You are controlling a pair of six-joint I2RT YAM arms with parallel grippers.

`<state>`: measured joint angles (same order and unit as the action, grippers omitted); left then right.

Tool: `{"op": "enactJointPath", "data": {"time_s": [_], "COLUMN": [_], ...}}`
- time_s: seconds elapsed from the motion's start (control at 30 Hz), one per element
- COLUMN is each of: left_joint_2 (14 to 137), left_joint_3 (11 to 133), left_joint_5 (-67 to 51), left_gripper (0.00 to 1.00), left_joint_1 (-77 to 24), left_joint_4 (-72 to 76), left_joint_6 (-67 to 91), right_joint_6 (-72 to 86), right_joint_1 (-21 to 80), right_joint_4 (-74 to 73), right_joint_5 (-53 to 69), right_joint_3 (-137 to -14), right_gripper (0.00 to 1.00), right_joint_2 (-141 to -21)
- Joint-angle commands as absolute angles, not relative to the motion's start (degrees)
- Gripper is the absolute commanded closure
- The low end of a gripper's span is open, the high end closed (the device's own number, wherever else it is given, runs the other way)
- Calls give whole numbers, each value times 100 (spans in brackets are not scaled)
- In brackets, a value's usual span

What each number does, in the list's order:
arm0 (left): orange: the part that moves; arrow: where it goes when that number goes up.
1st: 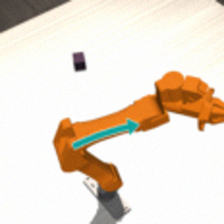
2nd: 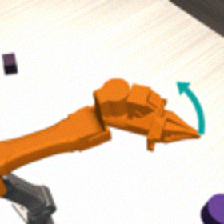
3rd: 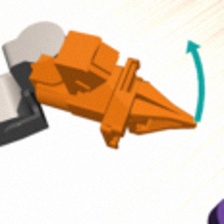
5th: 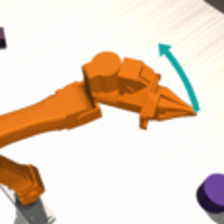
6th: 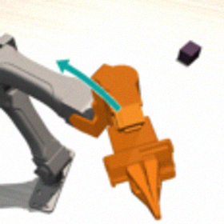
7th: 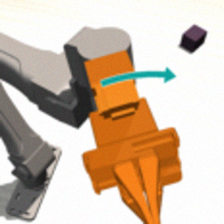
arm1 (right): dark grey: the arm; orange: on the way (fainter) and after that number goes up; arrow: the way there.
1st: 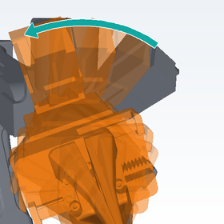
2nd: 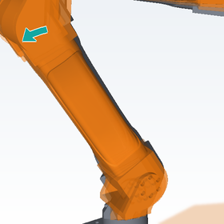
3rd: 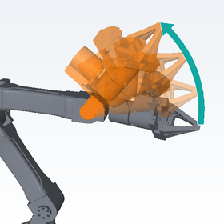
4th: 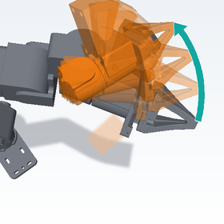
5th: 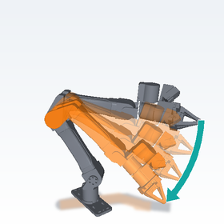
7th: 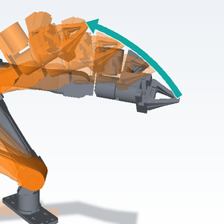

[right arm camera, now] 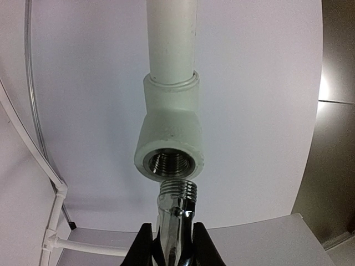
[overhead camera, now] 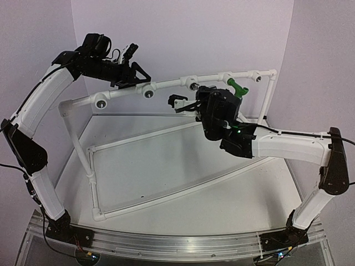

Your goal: Install the water faucets

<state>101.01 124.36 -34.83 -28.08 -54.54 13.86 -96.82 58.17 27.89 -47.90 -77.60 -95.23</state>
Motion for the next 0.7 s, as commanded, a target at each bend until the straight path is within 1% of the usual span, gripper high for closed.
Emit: {"op": "enactJointPath", "data": {"time_s": [0.0,0.4,0.67], "left_joint_2": [10084,10076,10060], "left_joint_3": [12274,12221,12166], "left_joint_5": [-3734,-3762,-3773], "left_gripper": [41,41,41], "left_joint_1": [-2945,-2945,-2944], "left_joint_4": [-5925,-5861,-5802], "left_joint_6": [1529,1567,1573], "right_joint_6": [-9507,-9475,-9565], "right_joint_1": [5871,5871,5875], "right_joint_4": [2962,2979,2978], "right_joint_5": [-4955,-5051,-5105], "right_joint_3": [-7971,-8376,-8507], "right_gripper": [100,100,100], "right_joint_2": [-9640,-9944,-9914]}}
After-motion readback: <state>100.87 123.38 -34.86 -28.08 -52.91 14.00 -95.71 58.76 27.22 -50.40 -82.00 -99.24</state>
